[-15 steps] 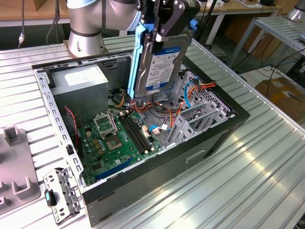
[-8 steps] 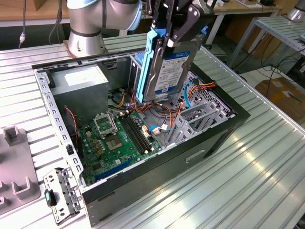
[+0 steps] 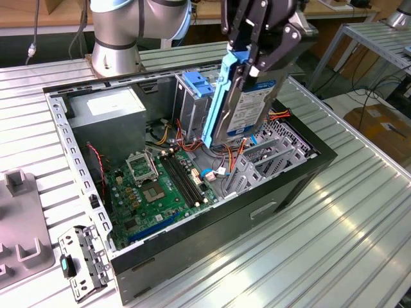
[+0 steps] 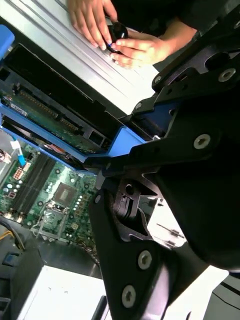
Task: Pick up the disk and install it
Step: 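Insert the disk into the insertion slot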
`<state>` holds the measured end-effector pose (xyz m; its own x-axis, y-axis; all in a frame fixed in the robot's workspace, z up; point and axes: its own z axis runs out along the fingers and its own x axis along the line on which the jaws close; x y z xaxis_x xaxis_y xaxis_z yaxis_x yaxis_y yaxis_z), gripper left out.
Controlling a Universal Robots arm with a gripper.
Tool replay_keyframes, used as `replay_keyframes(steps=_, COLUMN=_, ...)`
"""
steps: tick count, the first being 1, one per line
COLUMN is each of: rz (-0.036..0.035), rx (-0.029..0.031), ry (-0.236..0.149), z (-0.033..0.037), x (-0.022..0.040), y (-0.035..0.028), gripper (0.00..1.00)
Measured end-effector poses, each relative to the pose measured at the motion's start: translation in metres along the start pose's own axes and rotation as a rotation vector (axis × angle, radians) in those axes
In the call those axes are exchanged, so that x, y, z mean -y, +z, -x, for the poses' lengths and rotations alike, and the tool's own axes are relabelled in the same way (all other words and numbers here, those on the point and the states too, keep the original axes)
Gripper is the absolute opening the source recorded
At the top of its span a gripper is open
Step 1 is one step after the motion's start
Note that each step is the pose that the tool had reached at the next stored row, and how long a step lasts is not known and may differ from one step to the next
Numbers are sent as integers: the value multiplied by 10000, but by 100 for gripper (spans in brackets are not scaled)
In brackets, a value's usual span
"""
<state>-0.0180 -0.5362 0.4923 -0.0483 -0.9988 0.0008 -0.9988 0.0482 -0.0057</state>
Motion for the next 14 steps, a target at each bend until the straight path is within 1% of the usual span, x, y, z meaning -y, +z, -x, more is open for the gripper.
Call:
replay_keyframes(steps=1, rz=0, rx=-1, ry=-1, z=-5, x=55, y=6, gripper=36)
replay_keyframes(steps=4, rz=1, rx=0, ry=-1, z=-18, x=189, y=20, gripper=36)
replay_keyframes(steps=5, rz=0, rx=0, ry=-2, z=-29, x=269, y=29, gripper=36)
replay_keyframes(steps=7, rz=0, rx=0, ry=-6, z=-58, x=410, y=47, gripper=36)
replay_keyframes(steps=9, rz=0, rx=1, ry=-11, z=-89, x=455, y=58, gripper=36)
replay_keyframes(steps=11, rz=0, rx=0, ry=-22, z=-136, x=482, y=70, gripper=36)
replay_keyframes(steps=12, rz=0, rx=-1, ry=-26, z=-173, x=504, y=81, gripper=36)
replay_keyframes(steps=13, rz=1, rx=-1, ry=-32, z=-195, x=551, y=93, gripper=36)
replay_keyframes(steps=14, rz=6, rx=1, ry=-38, z=-201, x=656, y=119, gripper=36)
